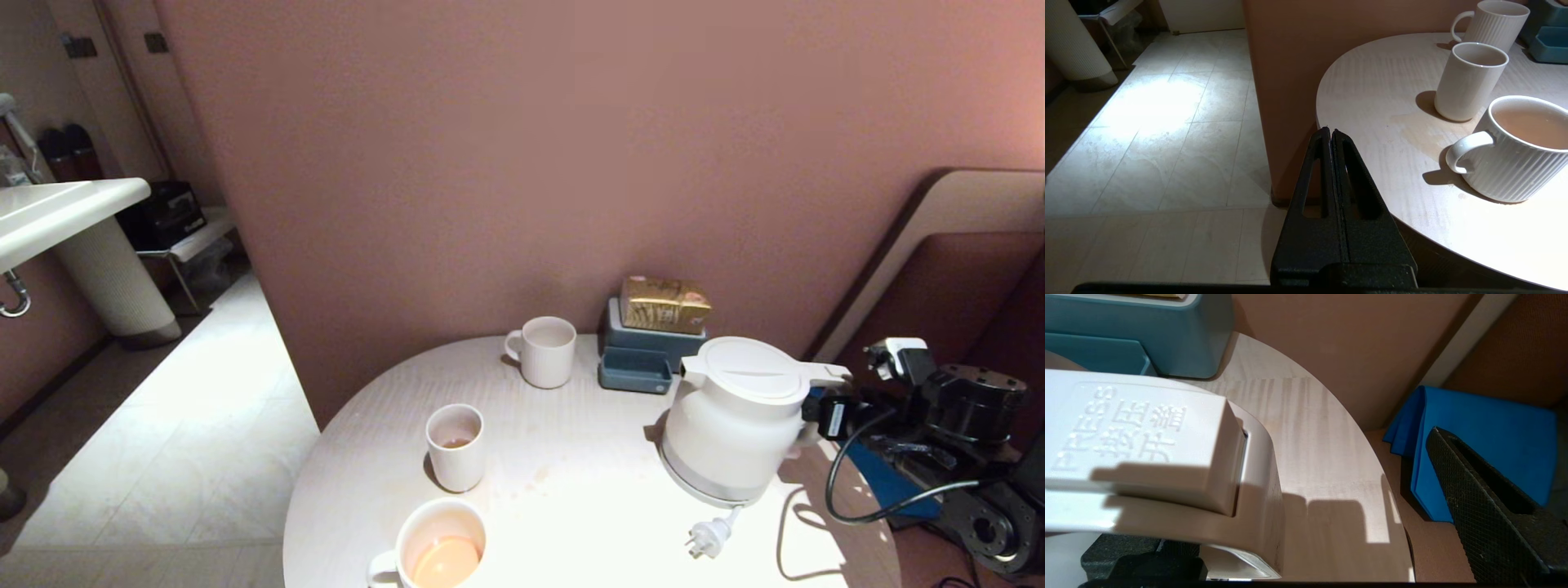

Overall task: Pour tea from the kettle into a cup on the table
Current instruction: Pick up the kettle

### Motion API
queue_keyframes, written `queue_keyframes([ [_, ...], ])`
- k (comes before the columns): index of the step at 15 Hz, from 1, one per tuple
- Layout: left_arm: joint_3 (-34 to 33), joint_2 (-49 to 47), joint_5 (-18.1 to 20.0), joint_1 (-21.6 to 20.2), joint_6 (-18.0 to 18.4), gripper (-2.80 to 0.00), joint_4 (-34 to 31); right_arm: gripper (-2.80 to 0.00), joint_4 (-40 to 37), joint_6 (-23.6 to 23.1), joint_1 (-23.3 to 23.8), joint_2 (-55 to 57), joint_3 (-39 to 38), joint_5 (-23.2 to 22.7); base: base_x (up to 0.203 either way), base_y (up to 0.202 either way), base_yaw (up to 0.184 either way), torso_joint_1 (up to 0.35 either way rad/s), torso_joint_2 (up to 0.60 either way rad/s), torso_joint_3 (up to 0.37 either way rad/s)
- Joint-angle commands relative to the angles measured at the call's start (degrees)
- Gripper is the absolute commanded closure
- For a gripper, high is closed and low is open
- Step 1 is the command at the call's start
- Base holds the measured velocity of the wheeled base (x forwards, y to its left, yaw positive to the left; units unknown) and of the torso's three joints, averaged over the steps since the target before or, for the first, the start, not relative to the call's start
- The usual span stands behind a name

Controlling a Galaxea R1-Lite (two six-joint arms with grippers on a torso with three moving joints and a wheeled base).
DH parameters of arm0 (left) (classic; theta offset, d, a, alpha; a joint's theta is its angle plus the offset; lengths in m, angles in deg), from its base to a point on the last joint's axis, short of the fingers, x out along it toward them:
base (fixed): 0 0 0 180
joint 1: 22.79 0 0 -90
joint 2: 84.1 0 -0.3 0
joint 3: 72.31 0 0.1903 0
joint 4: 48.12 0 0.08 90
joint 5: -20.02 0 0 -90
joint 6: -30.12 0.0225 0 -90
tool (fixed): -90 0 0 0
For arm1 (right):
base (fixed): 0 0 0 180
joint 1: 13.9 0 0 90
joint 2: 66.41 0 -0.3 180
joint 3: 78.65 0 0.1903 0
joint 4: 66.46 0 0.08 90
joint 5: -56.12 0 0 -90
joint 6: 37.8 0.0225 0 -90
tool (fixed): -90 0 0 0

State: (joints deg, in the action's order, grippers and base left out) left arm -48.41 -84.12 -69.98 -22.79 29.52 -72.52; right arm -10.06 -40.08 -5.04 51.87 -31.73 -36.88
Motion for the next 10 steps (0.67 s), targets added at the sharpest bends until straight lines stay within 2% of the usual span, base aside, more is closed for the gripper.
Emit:
queue_keyframes([
  [1, 0.0, -0.05, 0.0, 0.0, -0.02, 0.0, 0.07, -2.8, 0.48, 0.0, -0.07, 0.02, 0.17, -0.08, 0.0, 0.0, 0.0, 0.0, 0.0, 0.0],
  [6, 0.0, -0.06, 0.0, 0.0, -0.02, 0.0, -0.02, -2.8, 0.57, 0.09, 1.32, 0.8, 1.75, -0.08, 0.0, 0.0, 0.0, 0.0, 0.0, 0.0],
  [10, 0.0, -0.06, 0.0, 0.0, -0.02, 0.0, -0.02, -2.8, 2.87, 0.18, 2.54, 0.03, -0.96, -0.15, 0.0, 0.0, 0.0, 0.0, 0.0, 0.0],
])
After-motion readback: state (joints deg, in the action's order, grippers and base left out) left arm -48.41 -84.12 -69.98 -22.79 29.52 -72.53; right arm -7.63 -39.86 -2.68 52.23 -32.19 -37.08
